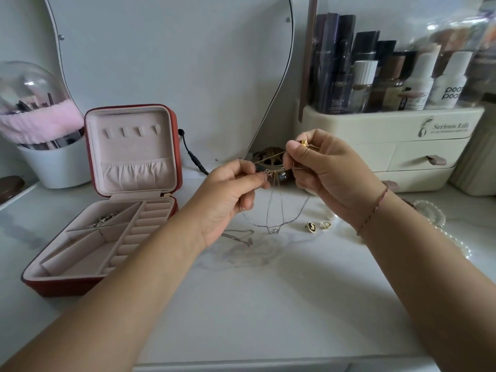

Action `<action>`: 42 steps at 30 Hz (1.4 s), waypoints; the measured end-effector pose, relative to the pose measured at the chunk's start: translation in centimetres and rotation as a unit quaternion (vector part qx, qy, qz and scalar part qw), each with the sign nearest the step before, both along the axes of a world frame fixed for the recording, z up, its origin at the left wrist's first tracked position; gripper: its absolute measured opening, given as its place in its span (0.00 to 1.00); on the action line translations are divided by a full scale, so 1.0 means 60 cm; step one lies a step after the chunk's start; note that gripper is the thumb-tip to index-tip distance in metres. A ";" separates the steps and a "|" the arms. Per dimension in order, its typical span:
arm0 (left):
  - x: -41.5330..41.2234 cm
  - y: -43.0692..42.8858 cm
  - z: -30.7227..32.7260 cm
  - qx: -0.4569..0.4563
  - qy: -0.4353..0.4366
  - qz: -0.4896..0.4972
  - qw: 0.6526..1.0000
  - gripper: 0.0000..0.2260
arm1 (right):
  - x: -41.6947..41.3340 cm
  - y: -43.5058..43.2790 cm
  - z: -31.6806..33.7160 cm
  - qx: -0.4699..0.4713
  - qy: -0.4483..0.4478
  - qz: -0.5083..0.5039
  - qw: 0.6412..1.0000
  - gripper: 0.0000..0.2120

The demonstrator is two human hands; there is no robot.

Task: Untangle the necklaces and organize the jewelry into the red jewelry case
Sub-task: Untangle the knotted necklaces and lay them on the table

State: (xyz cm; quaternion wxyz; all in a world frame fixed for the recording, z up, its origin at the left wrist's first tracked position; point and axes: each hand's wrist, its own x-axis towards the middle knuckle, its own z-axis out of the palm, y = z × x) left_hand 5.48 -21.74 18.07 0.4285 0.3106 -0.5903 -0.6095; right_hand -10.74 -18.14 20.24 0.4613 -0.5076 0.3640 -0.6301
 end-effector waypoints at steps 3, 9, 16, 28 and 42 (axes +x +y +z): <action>0.000 0.001 0.004 0.006 0.014 -0.006 1.000 0.12 | -0.001 -0.001 -0.001 0.013 0.018 -0.021 1.000 0.09; -0.002 0.000 -0.001 -0.046 -0.011 0.019 0.999 0.11 | -0.001 -0.002 -0.003 0.034 0.038 -0.026 0.998 0.08; 0.006 -0.009 -0.004 -0.137 -0.051 0.082 0.986 0.11 | -0.006 -0.003 -0.003 0.045 0.055 -0.024 0.997 0.06; 0.005 -0.007 -0.003 -0.232 -0.050 0.105 0.966 0.09 | 0.002 0.000 -0.010 -0.011 0.290 -0.096 0.952 0.02; 0.005 0.003 0.004 -0.251 -0.021 0.112 0.961 0.09 | 0.007 0.001 -0.004 -0.014 0.163 -0.038 0.986 0.07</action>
